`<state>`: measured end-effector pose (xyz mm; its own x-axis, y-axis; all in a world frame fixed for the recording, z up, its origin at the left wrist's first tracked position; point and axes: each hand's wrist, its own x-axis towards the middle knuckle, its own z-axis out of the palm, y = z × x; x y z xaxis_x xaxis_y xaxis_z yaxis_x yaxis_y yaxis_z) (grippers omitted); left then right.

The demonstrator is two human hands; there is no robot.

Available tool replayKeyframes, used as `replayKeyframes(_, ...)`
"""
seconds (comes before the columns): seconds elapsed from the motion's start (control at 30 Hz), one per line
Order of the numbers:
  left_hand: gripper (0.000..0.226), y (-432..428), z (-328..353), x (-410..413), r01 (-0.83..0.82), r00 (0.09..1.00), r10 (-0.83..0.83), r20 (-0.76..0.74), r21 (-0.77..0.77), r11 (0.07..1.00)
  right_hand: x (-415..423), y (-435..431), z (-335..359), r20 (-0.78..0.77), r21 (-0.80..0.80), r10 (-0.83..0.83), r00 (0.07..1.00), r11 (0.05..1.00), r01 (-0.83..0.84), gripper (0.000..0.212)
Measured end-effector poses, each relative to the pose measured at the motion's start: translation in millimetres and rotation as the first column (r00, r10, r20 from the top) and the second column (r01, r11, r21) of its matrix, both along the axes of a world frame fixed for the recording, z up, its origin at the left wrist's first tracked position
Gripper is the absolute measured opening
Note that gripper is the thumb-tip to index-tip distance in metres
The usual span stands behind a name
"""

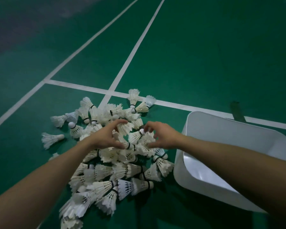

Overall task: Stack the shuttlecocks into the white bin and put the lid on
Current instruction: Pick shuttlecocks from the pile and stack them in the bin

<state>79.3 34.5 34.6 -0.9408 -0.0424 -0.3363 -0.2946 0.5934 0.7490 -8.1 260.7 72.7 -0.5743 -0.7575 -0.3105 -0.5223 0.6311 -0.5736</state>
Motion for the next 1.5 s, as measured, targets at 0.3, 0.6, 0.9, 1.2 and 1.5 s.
replayKeyframes(0.3, 0.092, 5, -23, 2, -0.045, 0.998, 0.047, -0.042, 0.046, 0.998, 4, -17, -50, -0.036, 0.226, 0.065, 0.997, 0.973, -0.055, 0.108)
replayKeyframes(0.6, 0.085, -5, -38, 1, -0.033, 0.998, 0.04, -0.054, 0.112, 0.993, -11, -33, -73, -0.162, 0.277, -0.058, 0.985, 0.956, 0.102, 0.059)
replayKeyframes(0.9, 0.085, 3, -10, 16, -0.02, 0.997, 0.027, -0.078, 0.079, 0.997, -4, -7, -29, -0.135, 0.192, -0.035, 0.99, 0.98, 0.06, 0.03)
replayKeyframes(1.2, 0.087, 30, 64, 19, 0.014, 0.992, -0.002, -0.122, 0.097, 0.995, 6, 39, 71, -0.169, -0.117, -0.27, 0.948, 0.96, 0.253, 0.044)
replayKeyframes(1.5, 0.088, 89, 146, 11, 0.133, 0.983, -0.108, -0.15, 0.17, 0.977, -7, 102, 123, -0.085, -0.273, -0.402, 0.912, 0.889, 0.367, 0.051)
